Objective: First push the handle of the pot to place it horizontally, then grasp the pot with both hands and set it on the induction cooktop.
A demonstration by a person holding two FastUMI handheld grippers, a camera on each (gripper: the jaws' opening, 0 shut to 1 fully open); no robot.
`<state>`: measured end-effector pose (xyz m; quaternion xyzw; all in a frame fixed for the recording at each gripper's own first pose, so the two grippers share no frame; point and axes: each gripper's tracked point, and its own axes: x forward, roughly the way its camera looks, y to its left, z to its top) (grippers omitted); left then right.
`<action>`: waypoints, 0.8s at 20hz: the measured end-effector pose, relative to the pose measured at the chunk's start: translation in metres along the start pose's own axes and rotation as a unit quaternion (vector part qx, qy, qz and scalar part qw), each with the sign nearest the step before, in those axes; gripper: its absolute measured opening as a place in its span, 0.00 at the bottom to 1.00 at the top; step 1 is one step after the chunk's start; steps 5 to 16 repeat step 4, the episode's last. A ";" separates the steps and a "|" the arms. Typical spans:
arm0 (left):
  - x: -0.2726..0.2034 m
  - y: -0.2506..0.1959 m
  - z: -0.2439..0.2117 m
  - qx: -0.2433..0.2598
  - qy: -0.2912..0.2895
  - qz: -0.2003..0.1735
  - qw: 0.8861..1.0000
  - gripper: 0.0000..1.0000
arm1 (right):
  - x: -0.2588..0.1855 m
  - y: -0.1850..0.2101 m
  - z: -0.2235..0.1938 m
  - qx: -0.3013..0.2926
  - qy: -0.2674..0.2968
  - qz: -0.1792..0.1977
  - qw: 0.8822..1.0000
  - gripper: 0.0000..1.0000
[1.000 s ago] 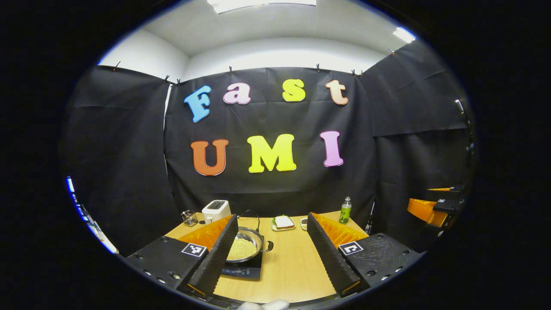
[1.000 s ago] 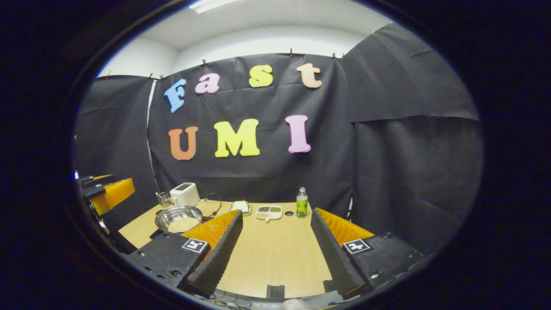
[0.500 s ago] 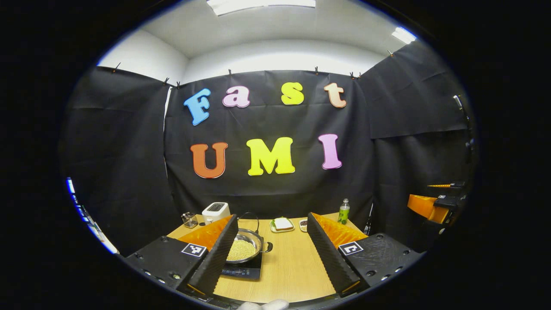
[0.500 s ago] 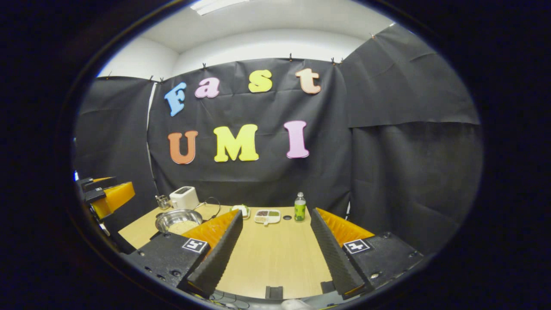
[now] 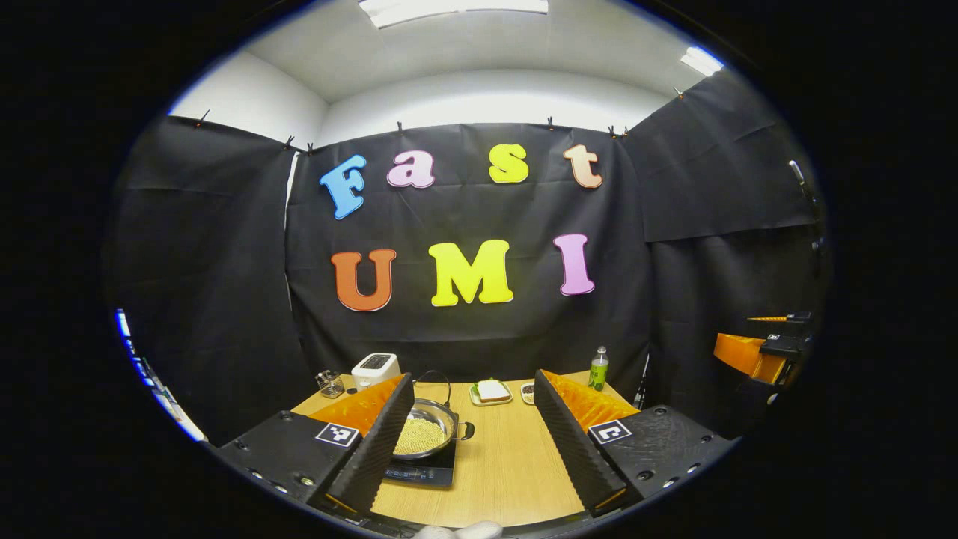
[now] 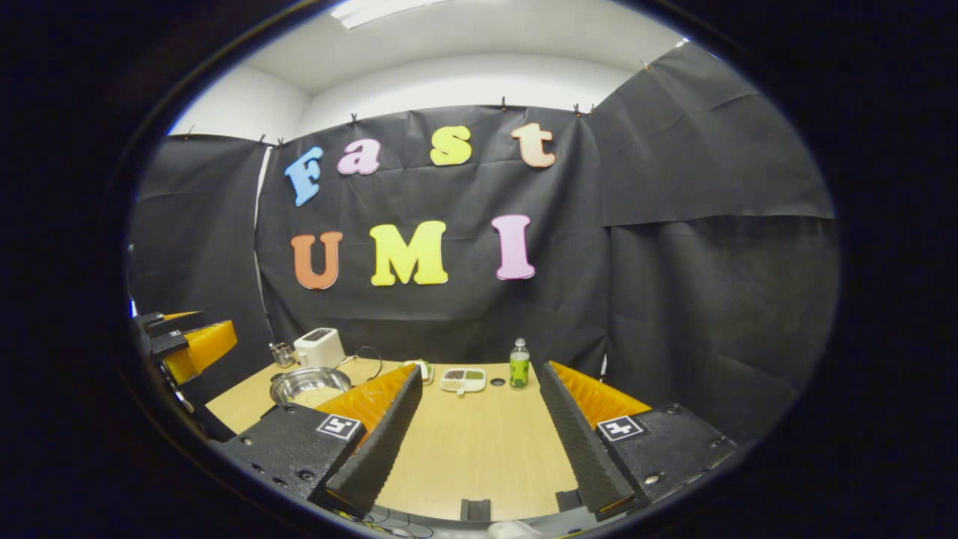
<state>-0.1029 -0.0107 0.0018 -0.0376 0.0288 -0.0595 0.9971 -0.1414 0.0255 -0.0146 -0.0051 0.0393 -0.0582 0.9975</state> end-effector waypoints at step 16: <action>0.003 -0.003 0.000 0.002 0.000 -0.004 1.000 0.96 | 0.000 -0.003 0.000 0.004 0.001 0.000 1.000 1.00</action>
